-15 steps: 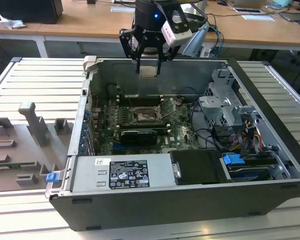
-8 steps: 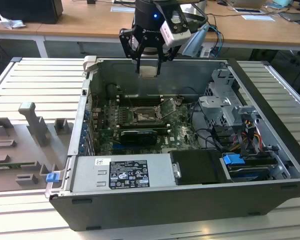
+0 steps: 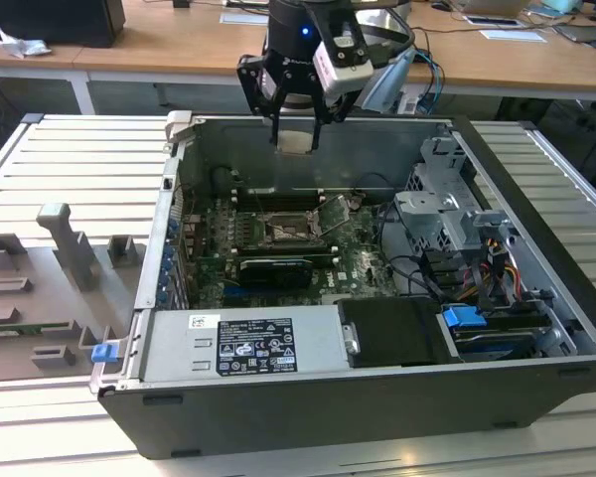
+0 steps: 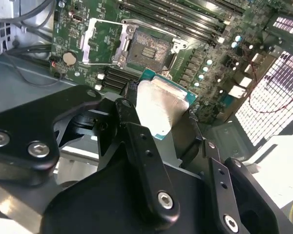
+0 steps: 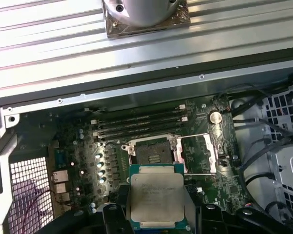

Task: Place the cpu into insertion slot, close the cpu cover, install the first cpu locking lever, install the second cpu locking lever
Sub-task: 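Place the cpu into insertion slot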

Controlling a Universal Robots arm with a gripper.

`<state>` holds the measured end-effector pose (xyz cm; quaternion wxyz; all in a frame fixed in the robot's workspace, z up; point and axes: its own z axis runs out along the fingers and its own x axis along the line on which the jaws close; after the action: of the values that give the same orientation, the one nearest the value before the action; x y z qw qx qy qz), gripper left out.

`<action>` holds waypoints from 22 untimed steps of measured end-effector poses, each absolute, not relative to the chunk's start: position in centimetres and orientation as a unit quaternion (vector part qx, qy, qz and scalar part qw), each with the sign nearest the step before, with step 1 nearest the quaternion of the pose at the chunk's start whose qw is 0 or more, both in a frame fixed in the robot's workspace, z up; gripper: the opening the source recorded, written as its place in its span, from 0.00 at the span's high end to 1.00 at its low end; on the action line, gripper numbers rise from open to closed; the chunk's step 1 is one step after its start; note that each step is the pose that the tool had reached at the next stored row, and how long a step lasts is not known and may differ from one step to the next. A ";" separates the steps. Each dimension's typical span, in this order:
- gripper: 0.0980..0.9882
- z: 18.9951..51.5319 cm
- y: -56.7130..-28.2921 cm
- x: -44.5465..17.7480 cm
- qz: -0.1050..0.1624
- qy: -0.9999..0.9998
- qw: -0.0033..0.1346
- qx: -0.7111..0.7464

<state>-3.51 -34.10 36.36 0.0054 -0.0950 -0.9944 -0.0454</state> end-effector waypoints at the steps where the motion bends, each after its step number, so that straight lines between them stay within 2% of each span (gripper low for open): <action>1: 0.52 36.4 -34.1 -3.5 -0.045 -0.993 0.005 -0.106; 22: 0.52 36.3 -34.1 -3.5 -0.046 -0.968 -0.002 -0.248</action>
<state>-3.51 -34.11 36.30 -0.0017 -0.2478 -0.9677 -0.0457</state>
